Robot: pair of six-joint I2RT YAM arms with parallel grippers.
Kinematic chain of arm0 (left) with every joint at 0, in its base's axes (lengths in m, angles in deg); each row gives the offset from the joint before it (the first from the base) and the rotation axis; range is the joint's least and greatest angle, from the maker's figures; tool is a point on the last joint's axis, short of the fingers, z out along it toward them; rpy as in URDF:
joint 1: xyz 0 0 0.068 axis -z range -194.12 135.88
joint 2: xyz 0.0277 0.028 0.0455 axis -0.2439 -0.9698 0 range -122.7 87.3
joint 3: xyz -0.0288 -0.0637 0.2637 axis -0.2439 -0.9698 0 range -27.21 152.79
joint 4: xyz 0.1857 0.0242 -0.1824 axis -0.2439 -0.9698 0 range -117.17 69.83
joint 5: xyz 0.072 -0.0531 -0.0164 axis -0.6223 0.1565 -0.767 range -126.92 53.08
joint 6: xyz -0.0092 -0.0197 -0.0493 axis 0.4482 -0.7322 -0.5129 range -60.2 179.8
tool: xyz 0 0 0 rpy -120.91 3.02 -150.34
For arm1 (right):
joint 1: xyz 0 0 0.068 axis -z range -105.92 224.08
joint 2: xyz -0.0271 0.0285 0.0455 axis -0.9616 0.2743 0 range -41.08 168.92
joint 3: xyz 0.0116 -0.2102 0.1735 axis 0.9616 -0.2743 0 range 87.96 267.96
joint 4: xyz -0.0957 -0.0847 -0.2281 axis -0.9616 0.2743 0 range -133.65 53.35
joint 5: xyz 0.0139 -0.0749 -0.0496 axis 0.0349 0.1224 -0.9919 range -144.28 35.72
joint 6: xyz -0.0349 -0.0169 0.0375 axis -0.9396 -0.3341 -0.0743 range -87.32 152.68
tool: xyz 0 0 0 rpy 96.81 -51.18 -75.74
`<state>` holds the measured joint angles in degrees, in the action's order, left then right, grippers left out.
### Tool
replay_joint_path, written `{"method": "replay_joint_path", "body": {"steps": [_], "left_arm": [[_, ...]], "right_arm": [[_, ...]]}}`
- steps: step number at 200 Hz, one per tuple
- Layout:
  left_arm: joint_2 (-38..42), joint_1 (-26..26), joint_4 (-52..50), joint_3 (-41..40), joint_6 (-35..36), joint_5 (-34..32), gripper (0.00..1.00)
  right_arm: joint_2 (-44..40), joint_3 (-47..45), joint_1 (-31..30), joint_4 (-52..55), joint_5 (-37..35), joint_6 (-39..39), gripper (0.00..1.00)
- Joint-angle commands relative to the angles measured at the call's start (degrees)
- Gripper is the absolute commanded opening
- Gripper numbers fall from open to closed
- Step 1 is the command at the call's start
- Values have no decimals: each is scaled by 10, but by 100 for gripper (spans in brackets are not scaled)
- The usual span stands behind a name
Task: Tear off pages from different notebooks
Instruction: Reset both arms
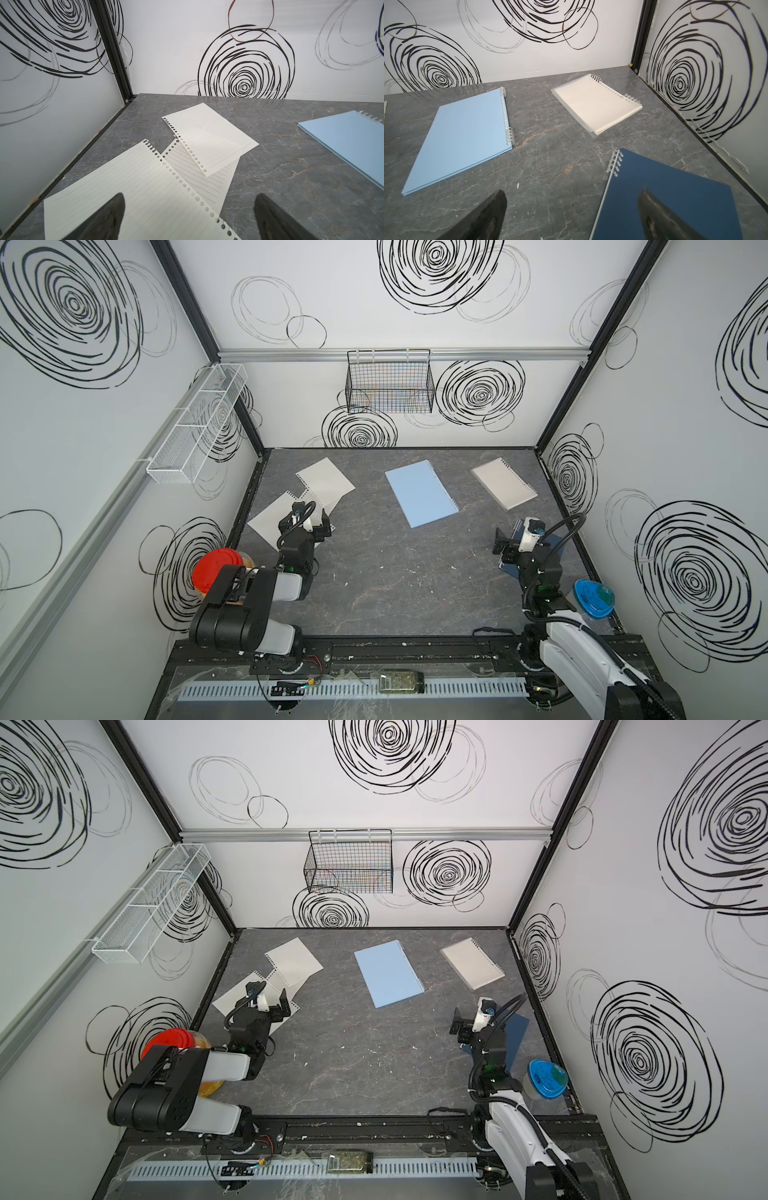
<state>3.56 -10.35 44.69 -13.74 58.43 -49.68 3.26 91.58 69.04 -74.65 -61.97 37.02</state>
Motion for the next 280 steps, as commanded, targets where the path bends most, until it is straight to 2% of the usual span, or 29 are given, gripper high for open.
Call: {"method": "replay_joint_path", "body": {"steps": [1,67,91,103,115,130,146,163,175,212,236,280], "left_arm": [[0,4,38,-1,10,-4,99],[1,4,38,-1,10,-5,99],[1,4,38,0,10,-5,99],[1,4,38,0,11,-5,99],[0,4,37,0,11,-5,99],[1,4,37,0,11,-5,99],[1,4,38,0,10,-5,99],[1,4,38,0,10,-6,99],[1,4,37,0,10,-5,99],[0,3,37,0,11,-2,99],[0,-15,37,1,7,50,99],[0,-12,37,0,9,46,99]], "right_arm": [[22,11,17,-101,9,-20,100],[255,70,55,-241,93,-41,100],[369,99,73,-280,128,-38,100],[432,111,79,-348,156,-44,100],[421,104,91,-339,176,-40,100],[395,150,91,-201,173,-36,100],[408,130,90,-270,175,-41,100],[394,149,89,-206,171,-36,100],[399,134,88,-251,176,-48,100],[396,143,87,-226,169,-39,100],[397,142,87,-228,169,-39,100],[397,143,87,-227,169,-39,100]]}}
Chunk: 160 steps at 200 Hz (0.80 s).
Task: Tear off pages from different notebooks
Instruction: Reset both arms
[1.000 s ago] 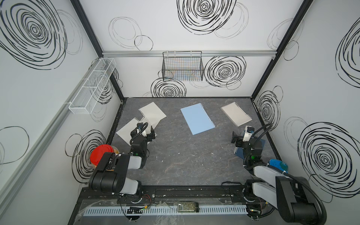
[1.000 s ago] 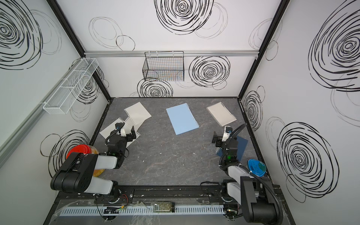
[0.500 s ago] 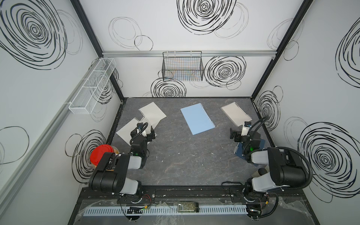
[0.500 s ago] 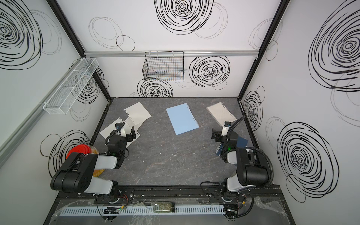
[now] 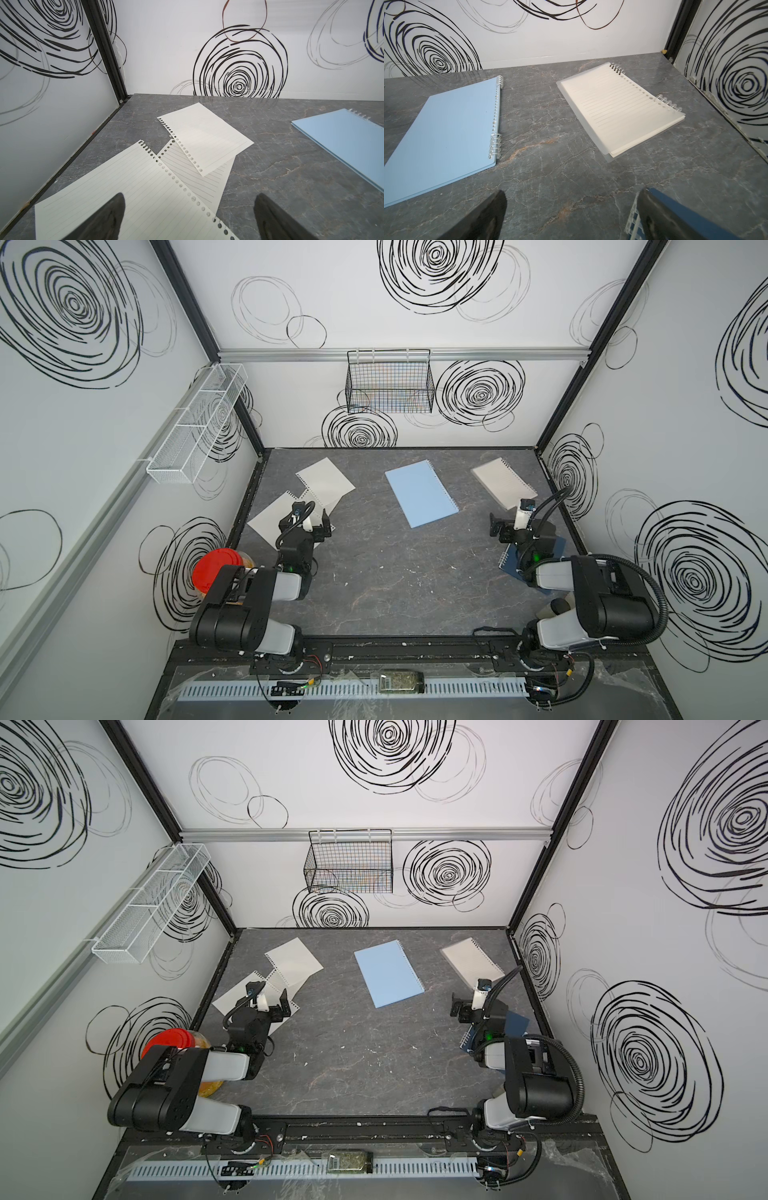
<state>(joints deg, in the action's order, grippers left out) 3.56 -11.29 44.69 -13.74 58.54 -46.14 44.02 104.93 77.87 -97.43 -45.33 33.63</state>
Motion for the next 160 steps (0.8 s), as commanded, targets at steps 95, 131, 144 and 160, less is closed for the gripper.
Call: {"method": "replay_joint_path", "body": {"steps": [95,131,144,160], "left_arm": [[0,4,37,0,12,-2,99],[1,4,37,0,12,-3,99],[1,4,37,0,12,-2,99],[1,4,37,0,12,-3,99]], "right_arm": [[-11,9,-1,1,3,-5,100],[-11,10,-1,1,3,-5,100],[-11,10,-1,1,3,-5,100],[-11,10,-1,1,3,-5,100]]}}
